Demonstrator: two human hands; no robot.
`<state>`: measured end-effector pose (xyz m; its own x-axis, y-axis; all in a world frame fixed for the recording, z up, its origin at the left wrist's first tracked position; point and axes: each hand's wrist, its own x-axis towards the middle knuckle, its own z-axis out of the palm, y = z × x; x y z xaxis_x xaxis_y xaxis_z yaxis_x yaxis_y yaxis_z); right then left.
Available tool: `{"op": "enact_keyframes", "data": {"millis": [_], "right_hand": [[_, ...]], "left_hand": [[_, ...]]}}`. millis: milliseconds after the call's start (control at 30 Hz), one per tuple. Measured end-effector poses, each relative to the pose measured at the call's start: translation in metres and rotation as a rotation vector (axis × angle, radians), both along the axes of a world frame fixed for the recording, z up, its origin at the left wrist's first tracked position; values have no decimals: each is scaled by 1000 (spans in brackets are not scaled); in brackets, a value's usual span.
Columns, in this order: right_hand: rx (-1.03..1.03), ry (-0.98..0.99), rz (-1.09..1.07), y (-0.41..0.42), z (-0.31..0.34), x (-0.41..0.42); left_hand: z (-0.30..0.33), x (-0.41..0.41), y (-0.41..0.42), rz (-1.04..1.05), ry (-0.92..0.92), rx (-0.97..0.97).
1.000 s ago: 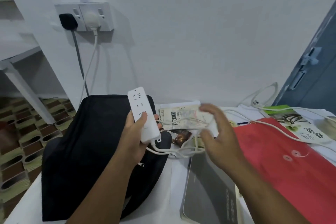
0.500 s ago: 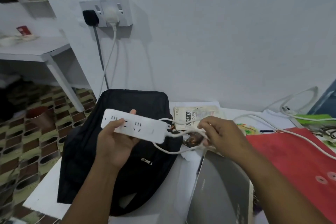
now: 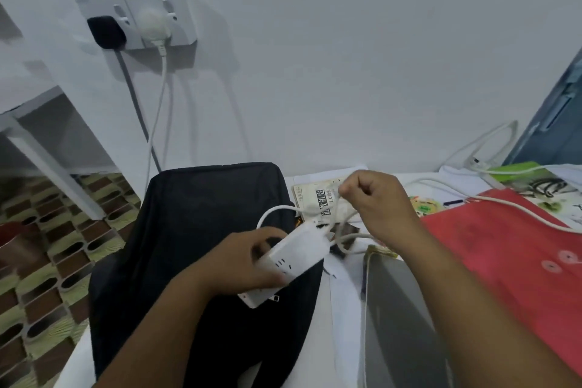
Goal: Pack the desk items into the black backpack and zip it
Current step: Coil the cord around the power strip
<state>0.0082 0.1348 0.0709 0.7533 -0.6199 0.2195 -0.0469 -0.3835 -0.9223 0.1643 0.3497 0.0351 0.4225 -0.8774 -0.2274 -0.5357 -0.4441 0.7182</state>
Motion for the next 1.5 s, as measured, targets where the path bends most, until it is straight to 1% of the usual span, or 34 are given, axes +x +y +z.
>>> {"op": "enact_keyframes", "data": {"millis": [100, 167, 233, 267, 367, 400, 433, 467, 500, 533, 567, 600, 667, 700, 733, 767, 800, 867, 900, 933, 967, 1000, 1067, 1100, 1133, 1200, 1233, 1267, 1300, 1333, 1367, 1400, 1467, 1500], "right_hand": [[139, -97, -64, 10, -2, 14], [138, -89, -73, 10, -2, 16], [31, -5, -92, 9, -5, 11], [-26, 44, -108, 8, -9, 9], [-163, 107, -106, 12, -20, 1], [-242, 117, -91, 12, -26, -1], [-368, 149, -92, 12, -33, -2], [-518, 186, -107, 11, -37, -2], [-622, 215, -135, 10, -41, -1], [-639, 222, -145, 12, -43, 0], [-560, 195, -119, 17, -40, 0], [-410, 139, -72, 23, -35, 0], [-97, 10, 43, 34, -30, 2], [-25, -41, 78, 38, -27, 2], [-8, -63, 117, 41, -25, 1], [-50, -56, 163, 44, -25, 1], [-136, -25, 217, 46, -27, 0], [-317, 85, 315, 51, -37, 2], [-330, 97, 336, 53, -40, 3], [-307, 58, 337, 56, -42, 5], [-283, -25, 331, 60, -43, 7], [-273, -102, 295, 63, -42, 7], [-181, -170, 217, 62, -38, 2], [-108, -155, 174, 58, -35, -2], [-42, -118, 145, 53, -30, -6], [40, -29, 137, 42, -23, -12], [53, 19, 137, 36, -20, -14], [55, 43, 147, 30, -17, -15], [65, 50, 156, 27, -15, -16], [87, 46, 152, 23, -14, -16], [122, 40, 137, 22, -12, -15], [151, 35, 123, 20, -11, -14], [218, -5, 147, 20, -11, -10], [231, -9, 185, 22, -11, -9]], "left_hand": [[-7, -12, -16, -38, 69, -47], [-7, -13, -22, -10, 212, -148], [-2, -12, -25, 42, 441, -301], [1, -11, -27, 55, 521, -377], [13, -18, -35, 9, 600, -531], [15, -21, -38, -2, 618, -556], [15, -24, -41, 12, 631, -578], [17, -29, -44, 46, 666, -608], [17, -32, -47, 106, 739, -642], [18, -35, -49, 179, 845, -669], [18, -39, -52, 249, 959, -693], [19, -43, -53, 317, 1054, -711], [23, -51, -54, 434, 1157, -733], [26, -54, -54, 476, 1186, -735], [30, -56, -54, 504, 1214, -738], [30, -55, -55, 536, 1244, -752], [33, -54, -56, 572, 1269, -768], [35, -51, -59, 641, 1220, -778], [33, -50, -61, 669, 1158, -770], [31, -50, -62, 691, 1113, -754], [28, -48, -62, 703, 1077, -710], [27, -48, -61, 672, 1056, -668], [20, -44, -54, 587, 852, -547], [16, -40, -50, 563, 731, -484], [16, -37, -45, 583, 626, -443], [11, -26, -34, 656, 454, -528], [11, -19, -28, 616, 369, -599], [11, -11, -23, 486, 307, -612], [14, -5, -19, 303, 307, -584], [19, -3, -17, 126, 332, -501], [21, -1, -17, 19, 346, -408], [23, -2, -19, -20, 354, -354], [28, -12, -26, 60, 399, -366], [28, -15, -30, 124, 379, -384]]}}
